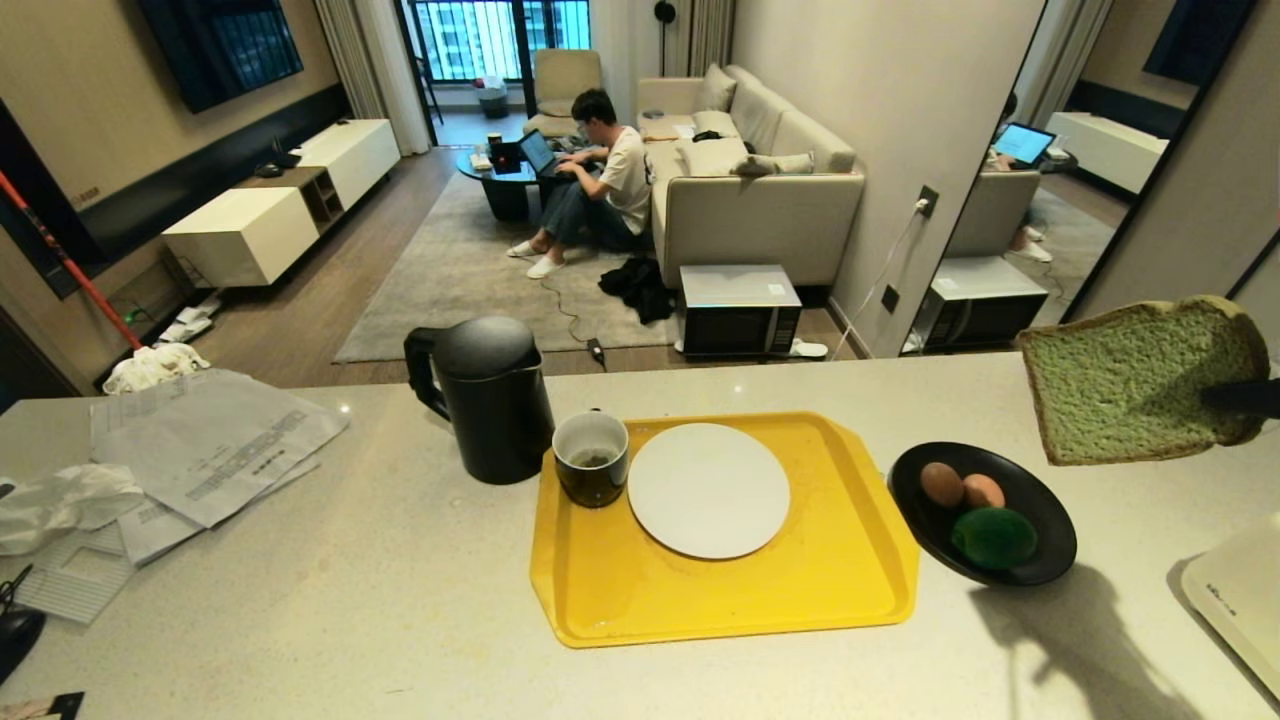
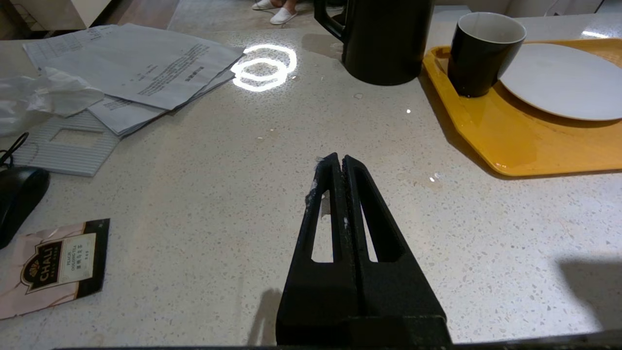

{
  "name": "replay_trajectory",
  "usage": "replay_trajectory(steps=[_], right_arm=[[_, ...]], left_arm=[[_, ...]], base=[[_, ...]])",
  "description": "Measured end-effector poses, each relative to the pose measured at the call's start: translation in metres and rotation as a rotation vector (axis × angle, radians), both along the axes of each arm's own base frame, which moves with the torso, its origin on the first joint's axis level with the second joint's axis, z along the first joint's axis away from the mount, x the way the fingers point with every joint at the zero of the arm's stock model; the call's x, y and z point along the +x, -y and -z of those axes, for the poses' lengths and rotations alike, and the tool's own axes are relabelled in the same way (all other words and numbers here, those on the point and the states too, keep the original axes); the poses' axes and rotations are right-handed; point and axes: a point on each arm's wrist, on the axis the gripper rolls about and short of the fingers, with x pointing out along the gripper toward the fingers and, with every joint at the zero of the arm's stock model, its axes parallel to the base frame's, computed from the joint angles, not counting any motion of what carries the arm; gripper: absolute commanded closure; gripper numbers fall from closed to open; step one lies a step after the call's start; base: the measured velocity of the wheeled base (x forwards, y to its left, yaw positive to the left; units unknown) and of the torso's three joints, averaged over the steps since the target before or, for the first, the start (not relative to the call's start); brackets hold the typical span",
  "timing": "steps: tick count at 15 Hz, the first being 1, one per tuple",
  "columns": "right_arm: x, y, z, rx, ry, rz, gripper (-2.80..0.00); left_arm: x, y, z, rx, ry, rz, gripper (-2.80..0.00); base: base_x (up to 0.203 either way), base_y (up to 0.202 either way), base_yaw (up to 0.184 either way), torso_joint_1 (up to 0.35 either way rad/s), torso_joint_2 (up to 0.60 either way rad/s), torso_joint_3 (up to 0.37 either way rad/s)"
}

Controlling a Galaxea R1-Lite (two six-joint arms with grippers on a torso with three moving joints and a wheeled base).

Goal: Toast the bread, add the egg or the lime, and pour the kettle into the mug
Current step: Put the bread slices in the toaster

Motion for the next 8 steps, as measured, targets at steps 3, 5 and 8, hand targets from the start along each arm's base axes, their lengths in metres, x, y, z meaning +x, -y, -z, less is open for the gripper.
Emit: replay_trajectory(steps=[3, 5, 8], right_arm=[[0.0016, 0.0, 0.0006, -0.005, -0.004, -0.002, 0.0], [0.0028, 0.0, 0.0007, -0.006, -0.005, 0.0, 0.0], [0.0042, 0.0003, 0.0015, -0.007, -0.011, 0.002, 0.0]], left_arm=[[0.0, 0.0, 0.0, 0.0, 0.0, -0.001, 0.0], [0.0, 0.0, 0.0, 0.0, 0.0, 0.0, 0.0], [0.0, 0.0, 0.0, 0.0, 0.0, 0.0, 0.0]], base=[[0.0, 0.0, 0.0, 0.134, -0.24, -0.111], [0.0, 0.0, 0.0, 0.098, -0.2, -0.091], [0.0, 0.0, 0.0, 0.095, -0.18, -0.08]])
